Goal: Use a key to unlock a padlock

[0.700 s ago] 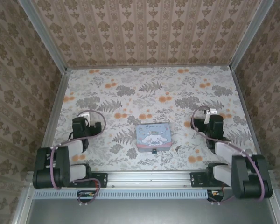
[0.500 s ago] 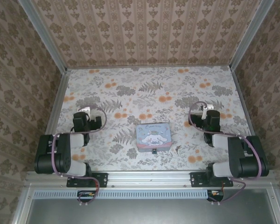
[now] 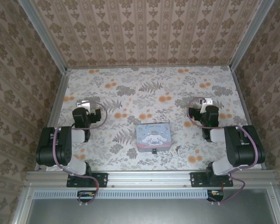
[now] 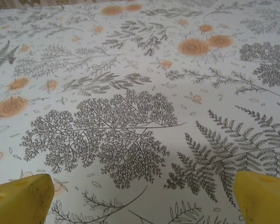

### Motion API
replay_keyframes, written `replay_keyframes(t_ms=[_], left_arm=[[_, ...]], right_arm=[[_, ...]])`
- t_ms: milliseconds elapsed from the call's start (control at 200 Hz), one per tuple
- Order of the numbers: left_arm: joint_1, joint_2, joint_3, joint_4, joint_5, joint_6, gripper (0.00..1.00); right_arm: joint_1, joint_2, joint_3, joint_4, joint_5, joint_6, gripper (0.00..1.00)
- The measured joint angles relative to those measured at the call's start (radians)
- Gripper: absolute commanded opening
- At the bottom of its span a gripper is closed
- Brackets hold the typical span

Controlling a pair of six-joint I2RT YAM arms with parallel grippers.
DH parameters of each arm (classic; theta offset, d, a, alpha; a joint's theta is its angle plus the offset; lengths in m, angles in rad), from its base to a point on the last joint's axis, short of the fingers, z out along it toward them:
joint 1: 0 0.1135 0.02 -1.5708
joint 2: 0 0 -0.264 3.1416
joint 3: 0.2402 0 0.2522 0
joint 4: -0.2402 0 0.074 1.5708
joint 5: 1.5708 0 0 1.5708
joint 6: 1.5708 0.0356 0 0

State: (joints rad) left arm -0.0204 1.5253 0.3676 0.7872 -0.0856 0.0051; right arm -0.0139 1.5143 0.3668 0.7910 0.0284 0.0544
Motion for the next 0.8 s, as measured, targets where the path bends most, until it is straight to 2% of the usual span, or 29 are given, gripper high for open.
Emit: replay_keyframes(t_ms=[275,385,610,800], left_arm=[[0.000,0.000,0.002,0.032,0.003,0.014,0.97],[-0.001,-0.018,0.012,-0.003,-0.005,0.014,0.97],[-0.016,-0.164,0.136,-0.218,-0.047,0.008,0.98],[-0.050,-0.259,0.306,-0.526,-0.077,-0.092,0.97]], right_arm=[[0.000,0.003,0.006,0.047,-0.011,0.001,1.00],[0.000,-0.012,0.005,0.048,0.005,0.003,0.99],[-0.001,-0.251,0.079,-0.214,0.023,0.079,1.00],[-0.003,-0.414,0.135,-0.409,-0.084,0.204,1.00]])
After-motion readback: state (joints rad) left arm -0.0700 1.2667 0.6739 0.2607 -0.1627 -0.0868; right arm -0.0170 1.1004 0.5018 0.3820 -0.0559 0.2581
